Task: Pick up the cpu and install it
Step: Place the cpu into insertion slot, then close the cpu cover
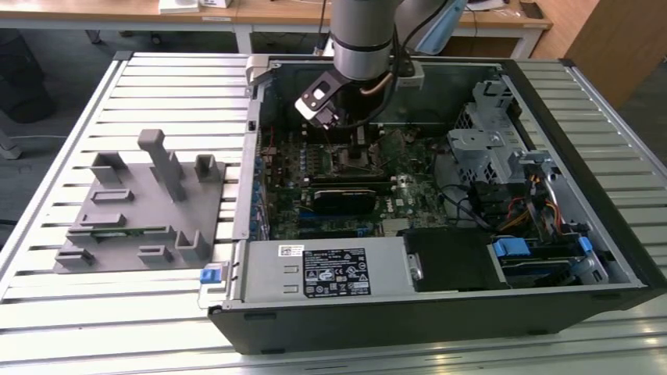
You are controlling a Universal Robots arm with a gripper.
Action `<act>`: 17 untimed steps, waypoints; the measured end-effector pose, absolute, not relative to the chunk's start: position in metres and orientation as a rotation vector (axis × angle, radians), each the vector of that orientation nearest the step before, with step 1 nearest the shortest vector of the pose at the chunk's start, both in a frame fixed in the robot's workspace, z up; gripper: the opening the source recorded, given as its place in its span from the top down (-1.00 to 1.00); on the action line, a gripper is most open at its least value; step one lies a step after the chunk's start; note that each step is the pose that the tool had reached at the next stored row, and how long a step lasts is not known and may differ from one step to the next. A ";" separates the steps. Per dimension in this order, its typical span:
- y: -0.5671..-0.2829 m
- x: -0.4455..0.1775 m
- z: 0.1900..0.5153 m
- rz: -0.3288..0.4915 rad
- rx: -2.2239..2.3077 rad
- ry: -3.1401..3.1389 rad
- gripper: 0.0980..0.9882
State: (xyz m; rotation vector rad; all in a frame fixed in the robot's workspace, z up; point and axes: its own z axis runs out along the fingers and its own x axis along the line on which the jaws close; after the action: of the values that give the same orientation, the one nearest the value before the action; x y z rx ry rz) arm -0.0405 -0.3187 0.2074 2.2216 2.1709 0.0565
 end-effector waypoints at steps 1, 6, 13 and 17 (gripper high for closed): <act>-0.319 -0.040 0.208 0.057 2.222 2.171 0.83; -0.319 -0.040 0.210 0.057 2.222 2.171 0.98; -0.319 -0.040 0.217 0.057 2.222 2.171 0.98; -0.319 -0.040 0.224 0.057 2.222 2.171 0.98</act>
State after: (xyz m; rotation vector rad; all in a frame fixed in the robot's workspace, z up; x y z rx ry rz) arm -0.0404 -0.3186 0.2236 2.2217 2.1711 0.0568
